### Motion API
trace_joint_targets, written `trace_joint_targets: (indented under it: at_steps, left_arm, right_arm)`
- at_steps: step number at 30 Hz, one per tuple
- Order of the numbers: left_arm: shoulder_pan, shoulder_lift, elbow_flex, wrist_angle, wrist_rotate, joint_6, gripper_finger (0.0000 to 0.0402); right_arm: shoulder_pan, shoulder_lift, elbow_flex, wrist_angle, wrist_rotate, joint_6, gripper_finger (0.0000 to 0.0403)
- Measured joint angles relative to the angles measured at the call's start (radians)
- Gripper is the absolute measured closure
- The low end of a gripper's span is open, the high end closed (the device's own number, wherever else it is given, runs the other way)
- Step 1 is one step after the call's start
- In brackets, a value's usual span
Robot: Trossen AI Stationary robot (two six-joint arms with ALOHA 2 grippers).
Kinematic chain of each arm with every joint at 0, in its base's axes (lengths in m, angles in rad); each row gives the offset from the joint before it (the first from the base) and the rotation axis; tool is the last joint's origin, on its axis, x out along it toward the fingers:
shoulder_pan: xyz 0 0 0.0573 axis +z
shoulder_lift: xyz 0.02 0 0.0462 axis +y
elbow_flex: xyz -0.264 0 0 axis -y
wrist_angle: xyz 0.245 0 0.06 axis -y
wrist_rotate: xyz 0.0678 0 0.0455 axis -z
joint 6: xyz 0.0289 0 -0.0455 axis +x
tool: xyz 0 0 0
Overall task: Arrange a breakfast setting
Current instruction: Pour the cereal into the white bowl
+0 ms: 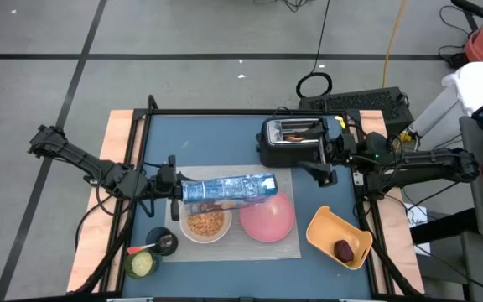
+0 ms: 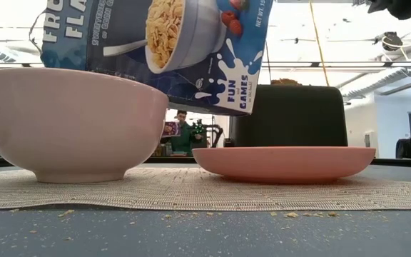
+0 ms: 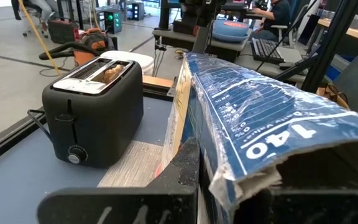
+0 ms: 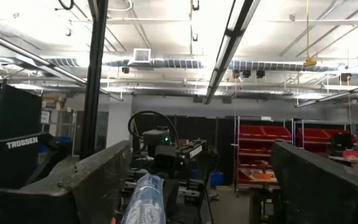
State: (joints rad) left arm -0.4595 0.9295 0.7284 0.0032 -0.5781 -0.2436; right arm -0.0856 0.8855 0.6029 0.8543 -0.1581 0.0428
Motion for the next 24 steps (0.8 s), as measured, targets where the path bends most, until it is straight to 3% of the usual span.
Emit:
trace_joint_targets:
  at_steps: [3,15,24]
  left_arm:
    - [0.000,0.000,0.000,0.000,0.000,0.000,0.0399]
    - [0.000,0.000,0.000,0.000,0.000,0.000,0.0399]
    - [0.000,0.000,0.000,-0.002,0.000,-0.001,0.0399]
  right_arm:
    - [0.000,0.001,0.000,0.001,0.000,0.003,0.0007]
    - [0.036,0.075,0.060,-0.005,0.000,0.114,0.0017]
    - [0.043,0.246,0.324,-0.388,-0.002,0.122,0.0016]
